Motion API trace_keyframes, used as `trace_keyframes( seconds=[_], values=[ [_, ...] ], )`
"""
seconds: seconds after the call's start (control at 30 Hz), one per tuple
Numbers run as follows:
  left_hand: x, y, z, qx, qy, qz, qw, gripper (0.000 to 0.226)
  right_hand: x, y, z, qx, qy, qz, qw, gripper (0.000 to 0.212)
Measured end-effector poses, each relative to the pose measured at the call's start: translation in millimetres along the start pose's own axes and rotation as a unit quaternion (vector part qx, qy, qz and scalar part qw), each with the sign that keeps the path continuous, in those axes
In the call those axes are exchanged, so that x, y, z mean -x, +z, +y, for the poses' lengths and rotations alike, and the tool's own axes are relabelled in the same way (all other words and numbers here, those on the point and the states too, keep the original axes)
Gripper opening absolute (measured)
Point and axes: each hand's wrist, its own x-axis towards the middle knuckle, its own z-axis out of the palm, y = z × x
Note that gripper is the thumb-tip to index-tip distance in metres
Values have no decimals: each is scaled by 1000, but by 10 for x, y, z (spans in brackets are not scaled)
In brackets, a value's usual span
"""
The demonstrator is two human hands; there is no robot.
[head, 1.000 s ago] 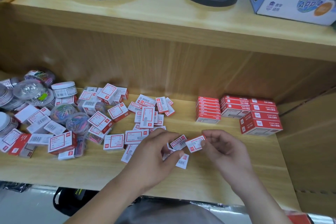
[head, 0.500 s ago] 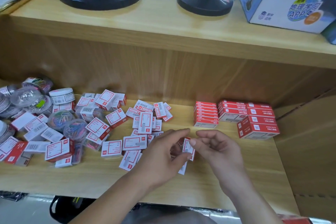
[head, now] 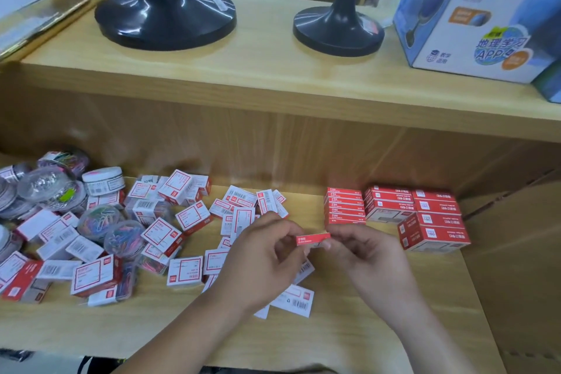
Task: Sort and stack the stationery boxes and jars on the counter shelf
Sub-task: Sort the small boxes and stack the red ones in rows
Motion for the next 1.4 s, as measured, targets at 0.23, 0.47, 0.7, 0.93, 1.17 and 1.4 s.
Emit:
trace_keyframes(
  seconds=[0.23, 0.47, 0.7, 0.93, 1.17, 1.4],
  values=[
    [-675, 45, -206, -188, -20, 25, 982, 7, -220, -156, 97, 31, -34, 27, 999, 9],
    [-1018, 291, -303, -408, 72, 24, 910, 19, -191, -174, 333, -35, 2, 15, 999, 15],
    [-996, 245, -372, -482, 79, 24, 872, 30, -82, -94, 619, -24, 60, 18, 998, 17],
    [-1058, 337, -367, -486, 91, 35, 869, 36, -59, -42, 697, 18, 44, 12, 999, 18],
    [-577, -37, -315, -296, 108, 9, 949, 13, 25, -58, 691, 47, 48, -46, 997, 11],
    [369, -142, -265, -264, 96, -74, 957, 34, 68, 132, 817, 195, -64, -60, 977, 26]
  ],
)
